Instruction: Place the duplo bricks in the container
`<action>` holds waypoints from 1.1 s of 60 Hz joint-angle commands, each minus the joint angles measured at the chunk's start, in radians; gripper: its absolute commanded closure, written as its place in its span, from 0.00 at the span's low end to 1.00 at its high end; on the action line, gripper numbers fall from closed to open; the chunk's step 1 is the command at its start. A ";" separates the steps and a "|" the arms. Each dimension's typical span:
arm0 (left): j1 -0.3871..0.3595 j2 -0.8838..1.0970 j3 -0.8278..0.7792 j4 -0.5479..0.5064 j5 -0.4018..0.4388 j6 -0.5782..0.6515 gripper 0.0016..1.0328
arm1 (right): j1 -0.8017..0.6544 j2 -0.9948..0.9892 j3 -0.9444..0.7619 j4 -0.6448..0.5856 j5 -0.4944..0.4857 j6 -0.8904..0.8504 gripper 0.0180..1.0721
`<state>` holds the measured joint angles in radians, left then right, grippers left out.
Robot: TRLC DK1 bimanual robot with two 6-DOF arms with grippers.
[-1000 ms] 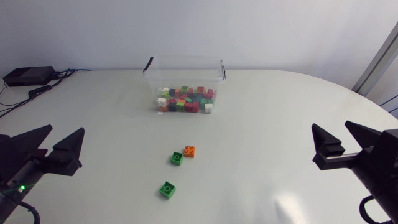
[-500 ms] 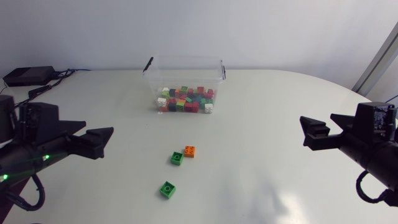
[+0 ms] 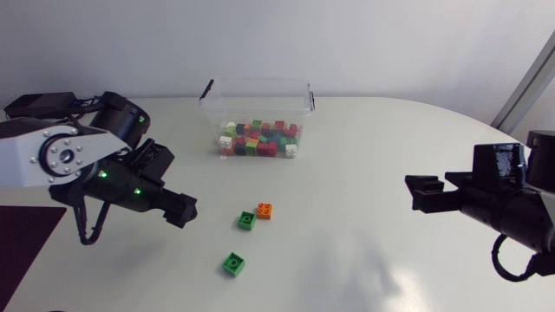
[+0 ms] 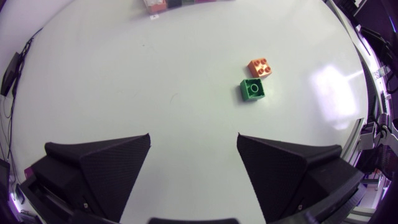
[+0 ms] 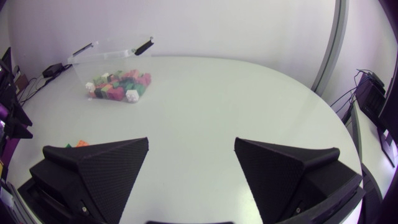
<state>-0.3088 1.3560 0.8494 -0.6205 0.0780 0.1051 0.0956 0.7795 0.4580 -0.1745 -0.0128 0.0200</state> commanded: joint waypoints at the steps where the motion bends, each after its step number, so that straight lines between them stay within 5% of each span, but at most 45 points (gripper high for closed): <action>1: -0.029 0.068 0.046 -0.030 0.019 -0.008 0.05 | 0.024 0.049 0.047 -0.045 0.008 0.024 0.05; 24: -0.156 0.181 0.093 -0.088 0.039 -0.039 0.07 | 0.127 0.241 0.145 -0.158 -0.016 -0.058 0.05; 66: -0.401 0.379 0.180 -0.170 0.009 -0.111 0.11 | 0.205 0.366 0.165 -0.149 -0.016 -0.167 0.05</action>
<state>-0.6933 1.6939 1.0073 -0.7658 0.0963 0.0265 0.2939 1.1233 0.6044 -0.3340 -0.0288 -0.1326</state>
